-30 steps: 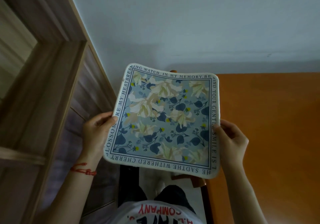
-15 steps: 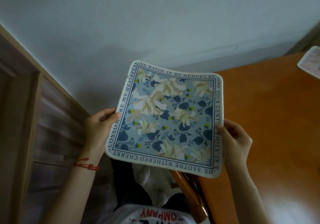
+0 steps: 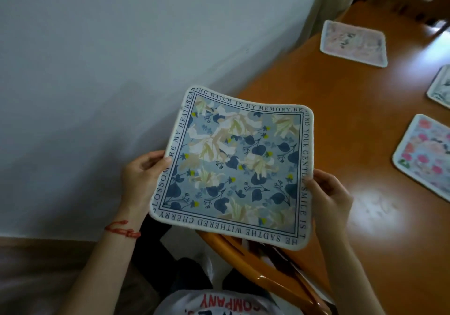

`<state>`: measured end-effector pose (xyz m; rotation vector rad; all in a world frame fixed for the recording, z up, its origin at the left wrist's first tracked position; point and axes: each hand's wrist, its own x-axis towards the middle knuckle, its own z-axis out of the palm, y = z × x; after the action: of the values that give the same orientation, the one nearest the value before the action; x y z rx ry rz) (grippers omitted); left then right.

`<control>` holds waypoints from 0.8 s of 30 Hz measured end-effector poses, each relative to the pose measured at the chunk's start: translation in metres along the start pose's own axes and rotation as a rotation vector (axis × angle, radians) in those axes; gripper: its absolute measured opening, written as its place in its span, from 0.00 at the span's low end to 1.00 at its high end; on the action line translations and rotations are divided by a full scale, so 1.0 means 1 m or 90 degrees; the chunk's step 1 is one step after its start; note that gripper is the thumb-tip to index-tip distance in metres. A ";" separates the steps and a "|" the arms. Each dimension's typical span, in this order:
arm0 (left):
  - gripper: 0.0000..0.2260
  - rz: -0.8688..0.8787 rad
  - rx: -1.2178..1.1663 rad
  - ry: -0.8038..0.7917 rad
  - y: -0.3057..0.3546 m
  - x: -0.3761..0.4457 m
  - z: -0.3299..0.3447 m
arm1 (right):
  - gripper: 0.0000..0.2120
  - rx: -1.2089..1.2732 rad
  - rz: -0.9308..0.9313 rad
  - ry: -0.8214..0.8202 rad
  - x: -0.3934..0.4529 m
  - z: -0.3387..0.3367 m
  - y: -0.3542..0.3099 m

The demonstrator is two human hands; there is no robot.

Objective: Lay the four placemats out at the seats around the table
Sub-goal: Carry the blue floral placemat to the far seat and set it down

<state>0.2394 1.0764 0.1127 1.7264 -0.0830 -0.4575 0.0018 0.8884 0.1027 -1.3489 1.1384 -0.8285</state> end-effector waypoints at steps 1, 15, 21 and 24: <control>0.09 0.007 0.004 -0.013 0.002 0.005 0.005 | 0.05 0.002 0.003 0.018 -0.003 -0.002 0.001; 0.08 0.002 0.083 -0.200 0.007 0.059 0.106 | 0.04 0.046 0.082 0.197 0.022 -0.035 0.024; 0.09 -0.005 0.110 -0.229 -0.001 0.077 0.148 | 0.05 0.030 0.104 0.229 0.040 -0.043 0.042; 0.08 -0.008 0.125 -0.244 -0.009 0.086 0.161 | 0.05 0.015 0.117 0.246 0.047 -0.046 0.051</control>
<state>0.2612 0.9026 0.0607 1.8107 -0.4040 -0.8085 -0.0361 0.8350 0.0519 -1.0695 1.5228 -0.9888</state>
